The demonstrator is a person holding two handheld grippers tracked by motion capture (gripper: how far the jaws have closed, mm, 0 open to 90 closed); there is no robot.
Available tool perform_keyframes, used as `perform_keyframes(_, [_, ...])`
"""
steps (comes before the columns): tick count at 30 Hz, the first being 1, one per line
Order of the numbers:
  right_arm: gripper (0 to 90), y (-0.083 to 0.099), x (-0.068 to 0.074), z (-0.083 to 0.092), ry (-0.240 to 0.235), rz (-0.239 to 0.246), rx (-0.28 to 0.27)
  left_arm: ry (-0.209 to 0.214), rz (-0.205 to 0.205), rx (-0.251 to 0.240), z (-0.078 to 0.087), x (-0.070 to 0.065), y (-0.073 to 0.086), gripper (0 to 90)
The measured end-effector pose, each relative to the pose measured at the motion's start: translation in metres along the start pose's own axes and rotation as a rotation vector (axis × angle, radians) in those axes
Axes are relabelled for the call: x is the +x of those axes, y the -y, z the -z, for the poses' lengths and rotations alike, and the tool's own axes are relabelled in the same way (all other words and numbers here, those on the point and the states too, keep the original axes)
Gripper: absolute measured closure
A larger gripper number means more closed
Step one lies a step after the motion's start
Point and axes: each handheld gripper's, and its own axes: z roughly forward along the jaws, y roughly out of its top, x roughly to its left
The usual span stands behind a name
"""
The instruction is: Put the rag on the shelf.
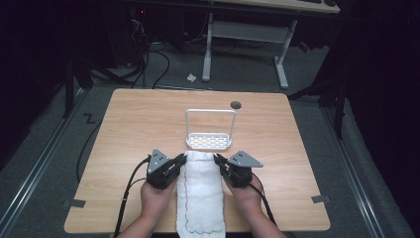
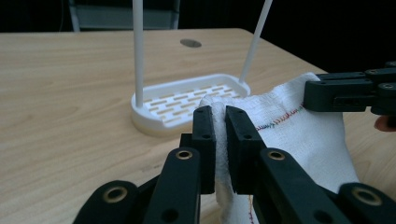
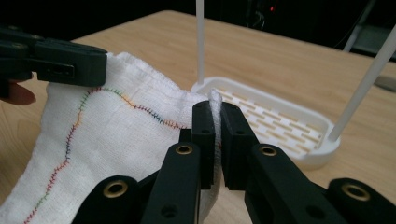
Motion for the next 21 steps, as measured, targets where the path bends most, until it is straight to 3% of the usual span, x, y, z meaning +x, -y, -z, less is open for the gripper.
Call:
perform_keyframes(2, [85.7,-0.005,0.001,0.004,0.007,0.004,-0.025,-0.016,-0.022,-0.017,0.002,-0.004,-0.006,82.8])
perform_keyframes(7, [85.8,-0.016,0.000,0.009,0.016,0.012,-0.062,-0.020,-0.020,-0.057,0.005,-0.011,-0.023,82.9])
perform_keyframes(12, [85.7,-0.031,-0.002,0.024,0.022,0.012,-0.125,-0.028,-0.036,-0.112,0.018,-0.024,-0.043,83.1])
perform_keyframes(18, [85.7,-0.053,0.001,0.051,0.038,0.037,-0.211,-0.036,-0.085,-0.178,0.031,-0.042,-0.070,83.1])
perform_keyframes(21, [85.7,-0.059,0.002,0.059,0.038,0.040,-0.237,-0.036,-0.098,-0.198,0.035,-0.047,-0.077,83.2])
